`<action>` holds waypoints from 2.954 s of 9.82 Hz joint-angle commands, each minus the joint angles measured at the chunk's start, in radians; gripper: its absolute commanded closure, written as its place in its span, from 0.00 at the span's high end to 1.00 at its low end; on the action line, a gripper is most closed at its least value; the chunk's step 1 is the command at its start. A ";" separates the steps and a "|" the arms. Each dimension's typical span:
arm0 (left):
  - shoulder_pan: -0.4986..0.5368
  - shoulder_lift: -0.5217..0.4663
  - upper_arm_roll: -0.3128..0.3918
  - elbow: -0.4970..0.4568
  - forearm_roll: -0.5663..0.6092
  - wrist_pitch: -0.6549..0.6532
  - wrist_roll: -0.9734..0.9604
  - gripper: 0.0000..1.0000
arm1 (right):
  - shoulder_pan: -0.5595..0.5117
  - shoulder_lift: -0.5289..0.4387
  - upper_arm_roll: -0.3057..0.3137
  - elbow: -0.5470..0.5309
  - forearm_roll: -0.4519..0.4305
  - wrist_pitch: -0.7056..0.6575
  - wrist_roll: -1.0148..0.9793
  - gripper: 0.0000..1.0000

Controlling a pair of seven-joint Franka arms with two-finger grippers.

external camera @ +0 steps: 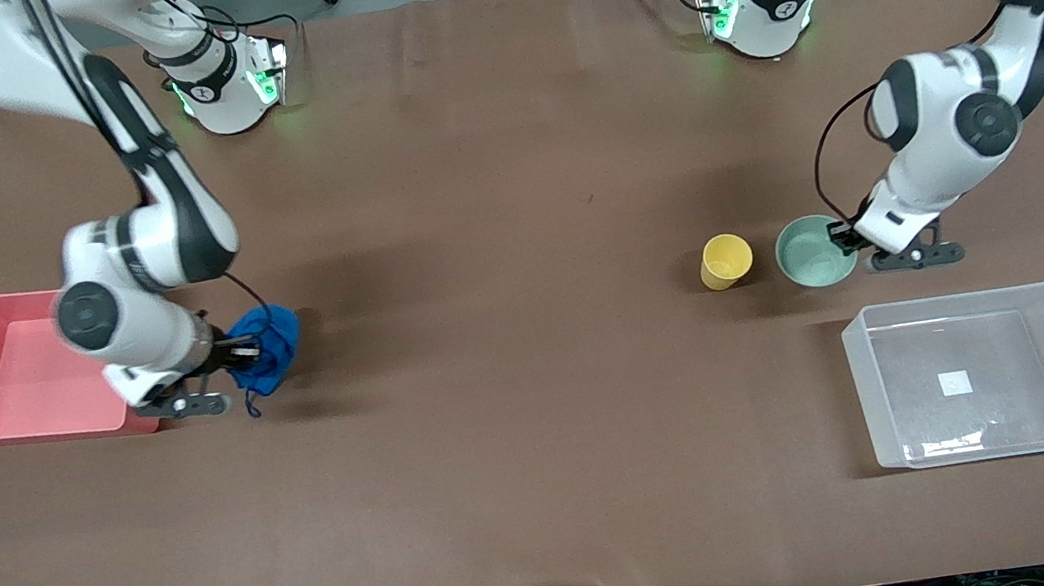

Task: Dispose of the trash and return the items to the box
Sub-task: 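Drop the cloth in the bin while the left gripper lowers the bowl, then release the bowl and raise the left gripper while the right gripper withdraws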

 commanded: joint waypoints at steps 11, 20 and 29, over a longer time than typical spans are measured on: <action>0.021 0.695 0.184 0.886 -0.220 -0.180 0.259 0.05 | -0.497 0.082 -0.009 -0.177 -0.130 0.382 -0.518 0.26; -0.006 0.256 0.126 0.588 -0.200 -0.255 0.239 1.00 | -0.267 -0.176 0.022 -0.031 -0.085 -0.003 -0.159 1.00; -0.006 0.101 -0.153 0.152 -0.165 -0.197 0.193 1.00 | -0.273 -0.340 0.011 0.312 0.010 -0.527 -0.133 1.00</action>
